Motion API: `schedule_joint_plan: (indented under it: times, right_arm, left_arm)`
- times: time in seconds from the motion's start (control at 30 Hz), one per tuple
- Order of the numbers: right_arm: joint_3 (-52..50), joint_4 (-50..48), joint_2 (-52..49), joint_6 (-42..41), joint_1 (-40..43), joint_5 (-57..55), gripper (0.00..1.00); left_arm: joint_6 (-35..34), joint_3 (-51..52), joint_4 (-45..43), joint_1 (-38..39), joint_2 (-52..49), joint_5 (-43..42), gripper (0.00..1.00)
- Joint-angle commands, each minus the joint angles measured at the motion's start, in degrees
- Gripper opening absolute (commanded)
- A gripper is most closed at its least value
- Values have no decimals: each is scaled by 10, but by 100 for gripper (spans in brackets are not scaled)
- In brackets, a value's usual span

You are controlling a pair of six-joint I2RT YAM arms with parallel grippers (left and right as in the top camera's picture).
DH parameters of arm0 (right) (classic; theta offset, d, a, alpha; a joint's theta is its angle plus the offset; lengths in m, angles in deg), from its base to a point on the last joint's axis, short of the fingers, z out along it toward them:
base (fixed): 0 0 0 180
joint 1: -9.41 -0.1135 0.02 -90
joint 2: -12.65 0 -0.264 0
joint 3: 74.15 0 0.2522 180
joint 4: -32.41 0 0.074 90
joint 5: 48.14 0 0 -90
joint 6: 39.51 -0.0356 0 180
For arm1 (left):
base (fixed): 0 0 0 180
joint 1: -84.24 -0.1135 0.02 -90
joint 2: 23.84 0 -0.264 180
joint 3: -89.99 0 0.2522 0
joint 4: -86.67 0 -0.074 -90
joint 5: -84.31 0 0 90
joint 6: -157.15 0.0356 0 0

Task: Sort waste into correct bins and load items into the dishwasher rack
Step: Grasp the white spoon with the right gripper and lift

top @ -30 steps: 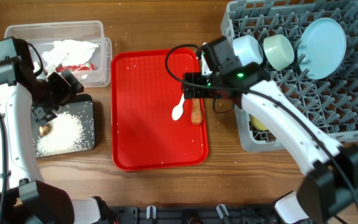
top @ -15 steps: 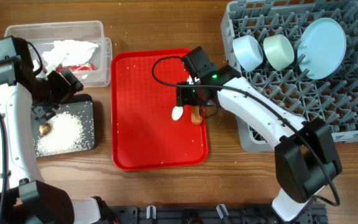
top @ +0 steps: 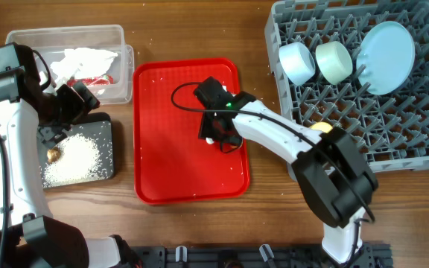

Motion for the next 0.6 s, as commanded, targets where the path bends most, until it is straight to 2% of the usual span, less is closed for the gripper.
schedule_joint_plan:
  times: [0.0, 0.13, 0.33, 0.47, 0.57]
  right_arm:
    - [0, 4, -37, -37, 1, 19, 63]
    - [0, 2, -52, -50, 1, 51, 62]
    - [0, -28, -64, -60, 1, 50, 41]
    - [0, -34, -80, -60, 1, 45, 35]
    - [0, -36, -89, -59, 1, 35, 25]
  left_arm:
    - [-1, -7, -2, -2, 3, -3, 100]
    - [-1, -7, -2, -2, 3, -3, 100]
    - [-1, -7, -2, -2, 3, -3, 100]
    - [-1, -7, -2, -2, 3, -3, 100]
    - [-1, -7, -2, -2, 3, -3, 100]
